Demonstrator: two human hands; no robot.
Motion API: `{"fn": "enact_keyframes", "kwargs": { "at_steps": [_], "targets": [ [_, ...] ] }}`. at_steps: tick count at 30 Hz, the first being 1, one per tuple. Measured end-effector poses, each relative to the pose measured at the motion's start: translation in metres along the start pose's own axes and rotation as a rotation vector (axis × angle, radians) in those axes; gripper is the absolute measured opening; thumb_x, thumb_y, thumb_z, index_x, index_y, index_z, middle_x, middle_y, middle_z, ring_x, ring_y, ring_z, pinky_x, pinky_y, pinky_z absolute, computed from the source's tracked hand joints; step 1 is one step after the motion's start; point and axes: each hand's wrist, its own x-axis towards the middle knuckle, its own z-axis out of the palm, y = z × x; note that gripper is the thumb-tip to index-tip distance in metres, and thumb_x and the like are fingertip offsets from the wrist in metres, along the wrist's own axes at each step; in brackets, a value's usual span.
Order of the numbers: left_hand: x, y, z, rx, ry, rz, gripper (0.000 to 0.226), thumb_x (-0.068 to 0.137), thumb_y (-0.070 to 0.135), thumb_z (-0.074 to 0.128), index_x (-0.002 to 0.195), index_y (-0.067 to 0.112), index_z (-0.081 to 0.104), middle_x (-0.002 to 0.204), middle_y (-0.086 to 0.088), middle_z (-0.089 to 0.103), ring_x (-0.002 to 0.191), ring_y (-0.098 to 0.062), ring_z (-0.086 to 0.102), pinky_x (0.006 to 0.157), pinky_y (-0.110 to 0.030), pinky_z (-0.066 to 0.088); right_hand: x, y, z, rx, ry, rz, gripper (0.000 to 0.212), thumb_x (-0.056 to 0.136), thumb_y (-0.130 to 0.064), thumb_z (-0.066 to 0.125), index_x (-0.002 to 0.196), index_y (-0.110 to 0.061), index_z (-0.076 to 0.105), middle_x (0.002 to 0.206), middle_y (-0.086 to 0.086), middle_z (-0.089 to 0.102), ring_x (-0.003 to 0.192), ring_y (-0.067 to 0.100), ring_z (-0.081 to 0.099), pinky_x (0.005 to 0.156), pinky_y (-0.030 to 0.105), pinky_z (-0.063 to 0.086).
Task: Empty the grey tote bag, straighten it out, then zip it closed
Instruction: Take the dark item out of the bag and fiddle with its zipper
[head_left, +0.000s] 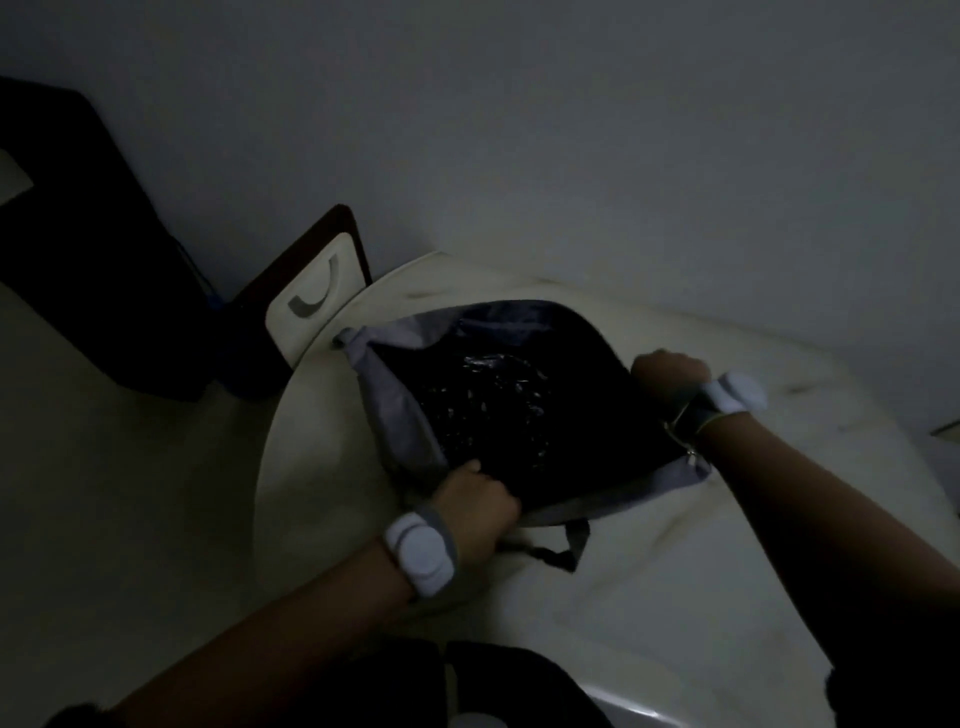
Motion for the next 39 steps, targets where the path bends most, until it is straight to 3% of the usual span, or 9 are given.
{"fn": "enact_keyframes", "kwargs": {
  "at_steps": [4, 7, 16, 19, 22, 25, 30, 34, 39],
  "targets": [
    [0.003, -0.054, -0.057, 0.049, 0.247, -0.179, 0.027, 0.085, 0.034, 0.051, 0.099, 0.017, 0.066, 0.098, -0.008, 0.069, 0.095, -0.031, 0.065, 0.071, -0.033, 0.046, 0.001, 0.025, -0.034, 0.173, 0.280, 0.172, 0.022, 0.083, -0.025, 0.059, 0.089, -0.006, 0.070, 0.092, 0.020, 0.067, 0.084, 0.038, 0.066, 0.070, 0.035, 0.049],
    [0.012, -0.080, -0.079, -0.005, 0.290, -0.238, 0.021, 0.083, 0.032, 0.054, 0.093, 0.018, 0.066, 0.099, -0.010, 0.068, 0.093, -0.032, 0.064, 0.073, -0.035, 0.048, -0.012, 0.026, -0.042, 0.217, 0.220, 0.178, 0.026, 0.081, -0.027, 0.060, 0.095, -0.009, 0.071, 0.097, 0.019, 0.067, 0.087, 0.039, 0.066, 0.071, 0.036, 0.049],
    [0.052, -0.023, -0.071, -0.623, -0.082, 0.111, 0.050, 0.079, 0.069, 0.051, 0.107, 0.029, 0.063, 0.110, 0.005, 0.067, 0.104, -0.017, 0.061, 0.089, -0.034, 0.049, -0.070, 0.045, 0.011, 0.359, 0.064, 0.322, 0.023, 0.077, -0.025, 0.058, 0.093, -0.021, 0.074, 0.092, 0.011, 0.068, 0.082, 0.035, 0.064, 0.065, 0.030, 0.044],
    [0.092, -0.044, -0.057, -0.435, -0.339, -0.002, 0.075, 0.086, 0.070, 0.034, 0.145, 0.023, 0.032, 0.149, 0.000, 0.035, 0.137, -0.023, 0.032, 0.112, -0.037, 0.026, -0.072, 0.040, 0.018, 0.314, 0.102, 0.334, 0.022, 0.081, -0.024, 0.056, 0.094, -0.017, 0.072, 0.091, 0.013, 0.066, 0.081, 0.036, 0.063, 0.064, 0.030, 0.042],
    [0.105, -0.073, 0.009, -0.317, -0.522, -0.113, 0.082, 0.082, 0.072, 0.028, 0.149, 0.026, 0.015, 0.157, 0.004, 0.014, 0.143, -0.019, 0.013, 0.117, -0.036, 0.006, -0.064, 0.030, 0.021, 0.274, 0.162, 0.349, 0.019, 0.085, -0.019, 0.054, 0.092, -0.008, 0.067, 0.091, 0.016, 0.065, 0.080, 0.038, 0.063, 0.064, 0.032, 0.041],
    [0.101, -0.090, 0.053, -0.239, -0.708, -0.227, 0.080, 0.083, 0.064, 0.035, 0.148, 0.018, 0.020, 0.157, -0.004, 0.019, 0.141, -0.026, 0.021, 0.116, -0.040, 0.013, -0.057, 0.026, 0.022, 0.267, 0.204, 0.388, 0.019, 0.088, -0.016, 0.051, 0.085, -0.003, 0.064, 0.088, 0.019, 0.065, 0.078, 0.038, 0.064, 0.063, 0.033, 0.039],
    [0.094, -0.018, -0.017, -0.360, -0.151, -0.101, 0.032, 0.094, 0.030, 0.045, 0.103, 0.007, 0.064, 0.112, -0.019, 0.064, 0.100, -0.035, 0.061, 0.086, -0.040, 0.050, -0.050, 0.029, 0.021, 0.341, 0.210, 0.447, 0.021, 0.089, -0.020, 0.052, 0.088, -0.004, 0.065, 0.090, 0.018, 0.065, 0.080, 0.039, 0.063, 0.063, 0.032, 0.040],
    [0.083, 0.042, -0.066, -0.636, 0.155, 0.174, 0.044, 0.090, 0.054, 0.046, 0.104, 0.014, 0.057, 0.099, -0.007, 0.066, 0.088, -0.026, 0.061, 0.073, -0.036, 0.049, -0.063, 0.036, 0.027, 0.483, 0.223, 0.397, 0.026, 0.086, -0.033, 0.057, 0.093, -0.013, 0.072, 0.090, 0.014, 0.069, 0.083, 0.037, 0.064, 0.065, 0.031, 0.045],
    [0.096, 0.067, -0.070, -0.617, 0.417, 0.214, 0.013, 0.084, 0.030, 0.060, 0.090, 0.018, 0.059, 0.081, -0.001, 0.064, 0.078, -0.024, 0.061, 0.064, -0.032, 0.045, -0.109, 0.045, 0.036, 0.836, 0.306, 0.478, 0.038, 0.080, -0.059, 0.063, 0.098, -0.026, 0.067, 0.082, -0.006, 0.067, 0.075, 0.013, 0.062, 0.071, 0.027, 0.050]
  ]
}}
